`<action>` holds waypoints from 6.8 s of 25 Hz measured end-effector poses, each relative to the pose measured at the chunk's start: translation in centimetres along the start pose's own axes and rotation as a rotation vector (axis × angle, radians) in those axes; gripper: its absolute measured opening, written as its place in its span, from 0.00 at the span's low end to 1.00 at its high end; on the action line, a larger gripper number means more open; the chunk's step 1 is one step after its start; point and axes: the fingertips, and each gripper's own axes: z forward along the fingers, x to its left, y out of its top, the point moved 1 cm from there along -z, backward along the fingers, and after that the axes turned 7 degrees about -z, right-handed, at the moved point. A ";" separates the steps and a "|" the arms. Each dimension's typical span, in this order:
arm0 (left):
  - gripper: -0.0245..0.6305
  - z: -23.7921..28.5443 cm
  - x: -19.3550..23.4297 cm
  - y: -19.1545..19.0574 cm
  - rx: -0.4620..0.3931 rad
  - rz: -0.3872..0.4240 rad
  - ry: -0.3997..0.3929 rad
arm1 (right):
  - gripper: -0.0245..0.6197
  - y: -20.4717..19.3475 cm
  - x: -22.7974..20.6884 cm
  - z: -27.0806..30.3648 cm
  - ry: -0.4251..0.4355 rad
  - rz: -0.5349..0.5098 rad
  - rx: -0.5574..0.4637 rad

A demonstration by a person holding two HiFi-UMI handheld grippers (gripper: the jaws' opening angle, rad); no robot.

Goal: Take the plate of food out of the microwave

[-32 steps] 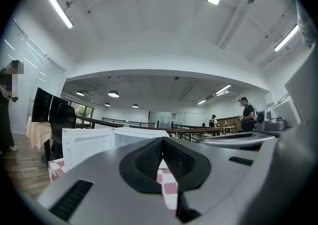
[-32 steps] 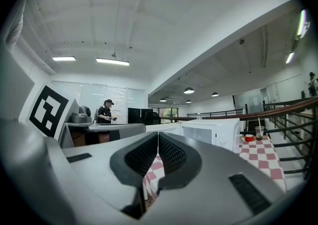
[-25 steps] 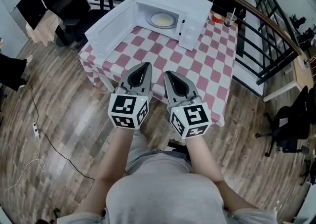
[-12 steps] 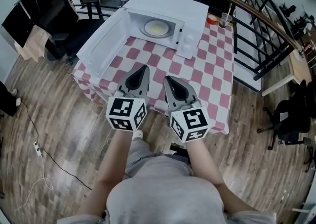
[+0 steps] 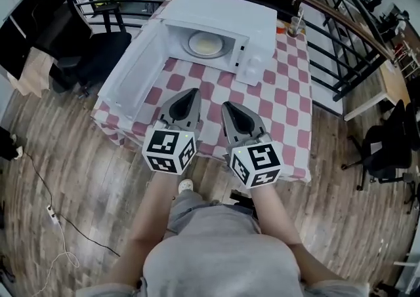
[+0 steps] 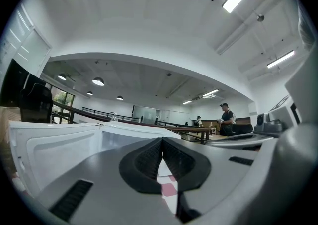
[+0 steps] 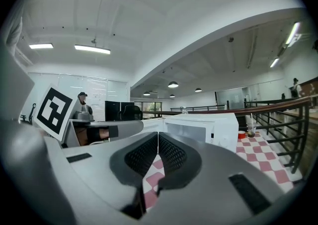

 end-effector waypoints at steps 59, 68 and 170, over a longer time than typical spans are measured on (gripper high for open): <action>0.41 17.3 14.2 -7.6 0.162 -0.608 -0.092 | 0.08 -7.0 -8.8 15.9 -0.116 0.099 0.147; 0.41 20.0 15.6 -10.0 0.167 -0.825 -0.022 | 0.08 -8.1 -10.0 18.0 -0.093 0.102 0.165; 0.15 26.9 22.8 -19.8 0.316 -1.351 0.510 | 0.08 -14.9 -12.8 19.7 -0.057 0.161 0.335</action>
